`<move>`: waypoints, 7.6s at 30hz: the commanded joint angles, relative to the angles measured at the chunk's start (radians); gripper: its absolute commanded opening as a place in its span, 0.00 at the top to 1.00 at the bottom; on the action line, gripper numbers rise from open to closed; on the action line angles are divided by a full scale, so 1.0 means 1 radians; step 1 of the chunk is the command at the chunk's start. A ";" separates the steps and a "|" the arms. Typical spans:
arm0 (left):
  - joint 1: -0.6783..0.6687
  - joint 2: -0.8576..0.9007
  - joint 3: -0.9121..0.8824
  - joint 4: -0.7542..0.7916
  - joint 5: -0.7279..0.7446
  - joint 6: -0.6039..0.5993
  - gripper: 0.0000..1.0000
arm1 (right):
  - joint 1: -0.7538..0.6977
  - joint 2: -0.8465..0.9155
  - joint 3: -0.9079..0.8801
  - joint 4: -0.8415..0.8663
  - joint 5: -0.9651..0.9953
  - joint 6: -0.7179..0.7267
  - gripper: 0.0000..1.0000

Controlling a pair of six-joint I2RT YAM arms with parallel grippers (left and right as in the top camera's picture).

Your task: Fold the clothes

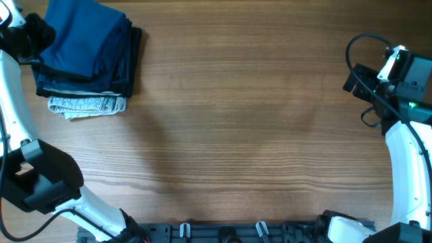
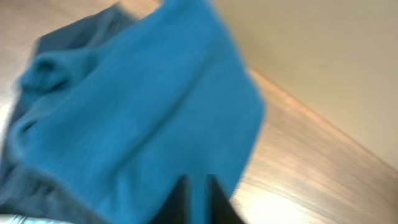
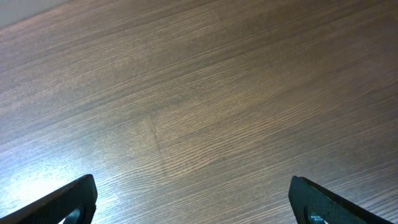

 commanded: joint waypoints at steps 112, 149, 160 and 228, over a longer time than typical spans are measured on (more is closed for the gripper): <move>-0.211 -0.061 0.010 0.114 -0.008 -0.148 0.00 | 0.306 -1.279 -0.228 -0.156 0.069 0.164 0.01; -0.211 -0.061 0.010 0.114 -0.008 -0.148 0.00 | 0.308 -1.337 -1.081 0.584 -0.029 -0.001 0.00; -0.211 -0.061 0.010 0.114 -0.008 -0.148 0.00 | 0.309 -1.335 -1.081 0.584 -0.029 -0.001 0.00; -0.410 -1.785 -1.836 0.772 -0.243 -0.137 0.00 | 0.309 -1.335 -1.081 0.584 -0.029 -0.002 0.00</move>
